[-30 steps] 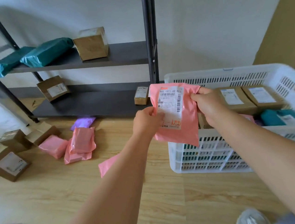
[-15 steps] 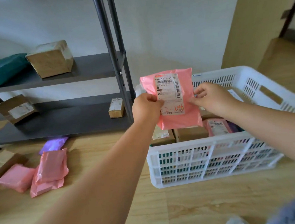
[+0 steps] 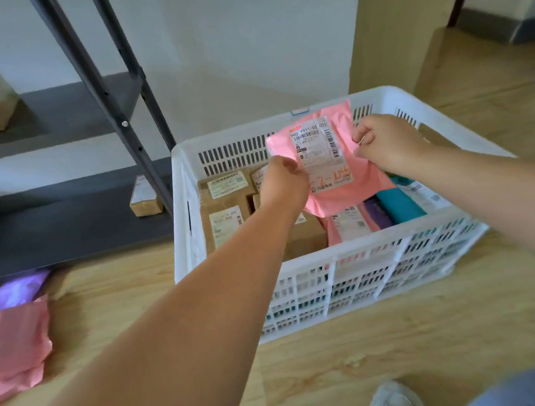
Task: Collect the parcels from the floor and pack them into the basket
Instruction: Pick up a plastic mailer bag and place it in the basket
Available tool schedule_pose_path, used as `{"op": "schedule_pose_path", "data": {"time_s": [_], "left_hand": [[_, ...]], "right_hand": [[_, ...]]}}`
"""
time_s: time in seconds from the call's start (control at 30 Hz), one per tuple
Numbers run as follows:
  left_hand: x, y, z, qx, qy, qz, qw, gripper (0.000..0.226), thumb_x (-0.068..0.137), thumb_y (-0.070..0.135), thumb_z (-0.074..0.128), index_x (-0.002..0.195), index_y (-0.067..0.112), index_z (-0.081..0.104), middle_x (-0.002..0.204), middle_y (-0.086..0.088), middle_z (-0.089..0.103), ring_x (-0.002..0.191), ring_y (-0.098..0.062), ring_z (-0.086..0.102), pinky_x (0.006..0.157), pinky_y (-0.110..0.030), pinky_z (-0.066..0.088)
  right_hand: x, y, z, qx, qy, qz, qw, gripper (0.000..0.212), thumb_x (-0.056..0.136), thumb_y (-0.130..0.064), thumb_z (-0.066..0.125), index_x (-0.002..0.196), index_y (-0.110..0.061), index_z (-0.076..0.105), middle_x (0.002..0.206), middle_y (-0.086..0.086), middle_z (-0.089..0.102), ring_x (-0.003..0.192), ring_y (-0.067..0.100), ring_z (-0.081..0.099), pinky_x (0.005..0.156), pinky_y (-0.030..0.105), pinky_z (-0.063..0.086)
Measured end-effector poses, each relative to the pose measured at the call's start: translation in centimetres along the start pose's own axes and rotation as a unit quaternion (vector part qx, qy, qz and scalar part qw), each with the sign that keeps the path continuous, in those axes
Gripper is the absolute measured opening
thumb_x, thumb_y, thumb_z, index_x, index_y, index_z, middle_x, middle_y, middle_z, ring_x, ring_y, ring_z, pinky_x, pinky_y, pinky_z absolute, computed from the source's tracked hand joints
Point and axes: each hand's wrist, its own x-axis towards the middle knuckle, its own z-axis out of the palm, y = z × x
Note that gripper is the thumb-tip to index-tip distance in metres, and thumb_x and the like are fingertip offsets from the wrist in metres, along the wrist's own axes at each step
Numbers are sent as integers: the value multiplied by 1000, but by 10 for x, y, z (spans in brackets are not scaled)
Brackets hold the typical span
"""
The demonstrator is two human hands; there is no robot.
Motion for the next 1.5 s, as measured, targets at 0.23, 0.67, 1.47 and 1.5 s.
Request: {"op": "schedule_pose_path", "data": {"time_s": [0.23,0.67,1.47,1.5], "left_hand": [[7,-29,55,175,-148,54,972,39,99,9,38,133,18,55,129,-5,59,105,-24,61,92,-38,54],[44,-57,84,531,-174,231,797,43,89,42,59,131,31,56,134,-4,47,129,-25,40,109,-43,30],[69,-67,128,728,-376,176,545,29,90,56,48,97,28,54,80,3,48,95,-24,40,107,-48,24],[69,-68,127,726,-374,183,548,29,91,55,46,95,28,54,77,3,46,93,-24,40,107,-47,25]], "right_hand": [[11,43,5,-119,-131,85,981,25,82,5,65,107,6,62,106,25,66,81,33,67,56,27,45],[6,79,47,-248,-357,25,900,89,73,-24,81,148,-29,33,125,-1,61,98,22,66,84,42,57],[39,101,102,-441,-438,-82,779,125,60,-70,75,154,-28,4,152,-5,28,119,20,48,90,31,44],[40,101,102,-438,-439,-86,780,126,59,-71,75,154,-28,4,152,-6,27,120,21,48,92,31,46]]}}
